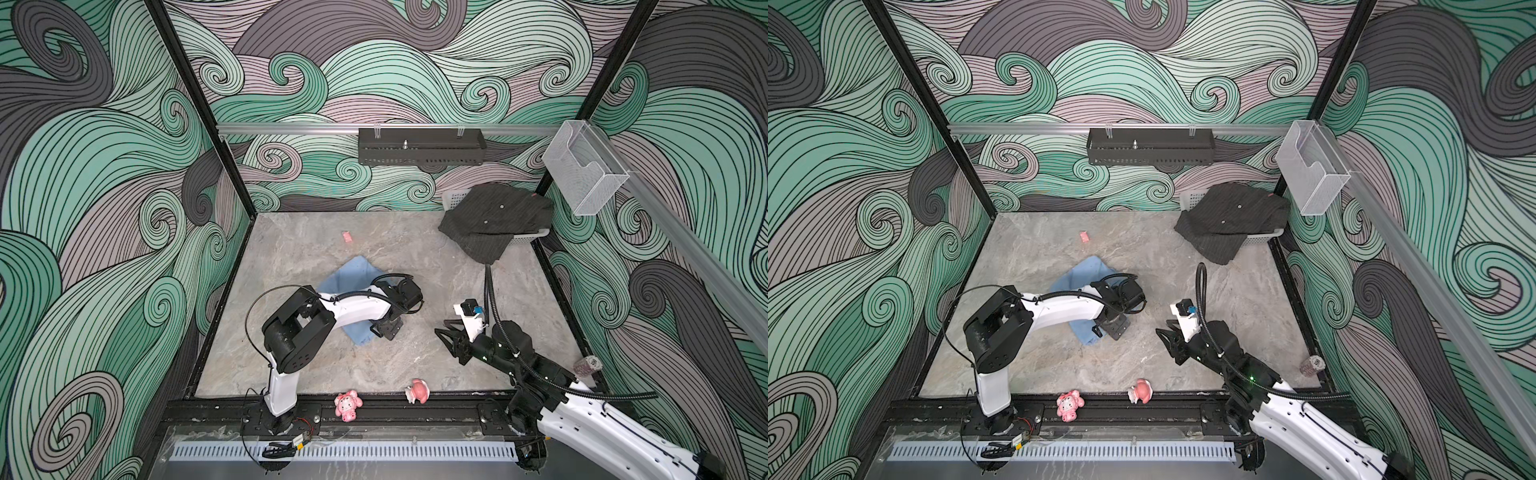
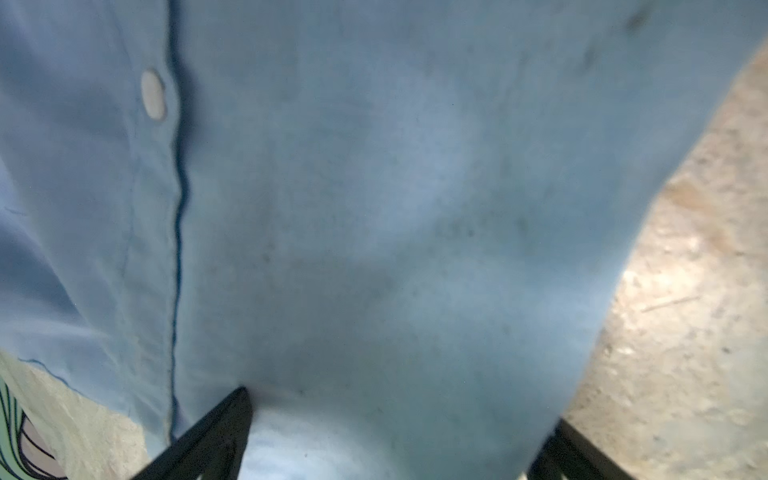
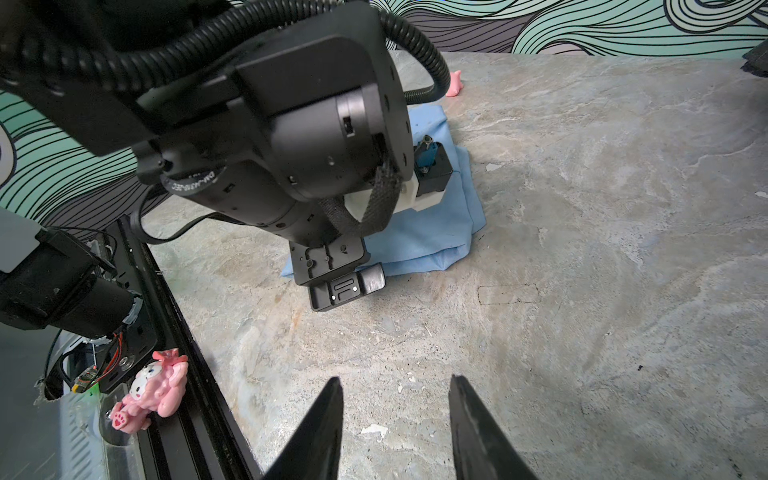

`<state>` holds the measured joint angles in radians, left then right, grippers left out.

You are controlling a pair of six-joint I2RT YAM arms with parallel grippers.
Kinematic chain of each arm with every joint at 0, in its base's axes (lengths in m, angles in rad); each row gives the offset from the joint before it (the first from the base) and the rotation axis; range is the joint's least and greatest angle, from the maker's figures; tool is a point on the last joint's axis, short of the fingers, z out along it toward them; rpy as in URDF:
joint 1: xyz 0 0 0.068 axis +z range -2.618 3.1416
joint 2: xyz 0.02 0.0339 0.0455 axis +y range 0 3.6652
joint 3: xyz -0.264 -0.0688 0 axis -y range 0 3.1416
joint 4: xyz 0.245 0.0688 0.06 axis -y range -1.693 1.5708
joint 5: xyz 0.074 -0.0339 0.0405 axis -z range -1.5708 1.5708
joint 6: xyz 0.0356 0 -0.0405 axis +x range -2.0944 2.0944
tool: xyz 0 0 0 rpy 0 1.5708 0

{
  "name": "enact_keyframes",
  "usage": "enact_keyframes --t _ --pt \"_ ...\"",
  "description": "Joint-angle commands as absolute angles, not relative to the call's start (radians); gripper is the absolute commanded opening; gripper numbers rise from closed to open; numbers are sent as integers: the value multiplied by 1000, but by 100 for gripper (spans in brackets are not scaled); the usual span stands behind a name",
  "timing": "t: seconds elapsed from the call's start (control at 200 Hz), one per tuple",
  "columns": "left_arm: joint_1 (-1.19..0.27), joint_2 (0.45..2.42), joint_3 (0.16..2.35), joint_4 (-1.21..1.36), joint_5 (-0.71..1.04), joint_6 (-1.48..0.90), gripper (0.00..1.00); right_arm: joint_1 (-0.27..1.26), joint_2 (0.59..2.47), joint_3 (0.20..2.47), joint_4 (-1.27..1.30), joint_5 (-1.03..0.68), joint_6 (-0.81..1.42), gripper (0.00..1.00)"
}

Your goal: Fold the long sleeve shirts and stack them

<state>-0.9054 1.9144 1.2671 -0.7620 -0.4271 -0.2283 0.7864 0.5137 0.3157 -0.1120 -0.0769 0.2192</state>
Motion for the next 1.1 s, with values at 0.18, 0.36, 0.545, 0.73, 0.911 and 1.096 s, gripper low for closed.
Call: enact_keyframes --t 0.18,0.36,0.545,0.73,0.911,1.096 --pt "-857 2048 1307 -782 -363 -103 94 790 488 302 -109 -60 215 43" --pt "-801 2098 1316 -824 -289 -85 74 790 484 298 -107 -63 215 43" --pt "-756 2178 1377 -900 -239 -65 50 790 485 296 -103 -70 213 43" --pt "-713 2243 1420 -934 -218 -55 15 789 484 292 -101 -77 212 43" --pt "-688 2272 1455 -948 -199 -43 8 788 487 290 -100 -83 209 43" --pt "-700 2197 1462 -942 -160 -28 0 788 472 291 -107 -76 212 43"
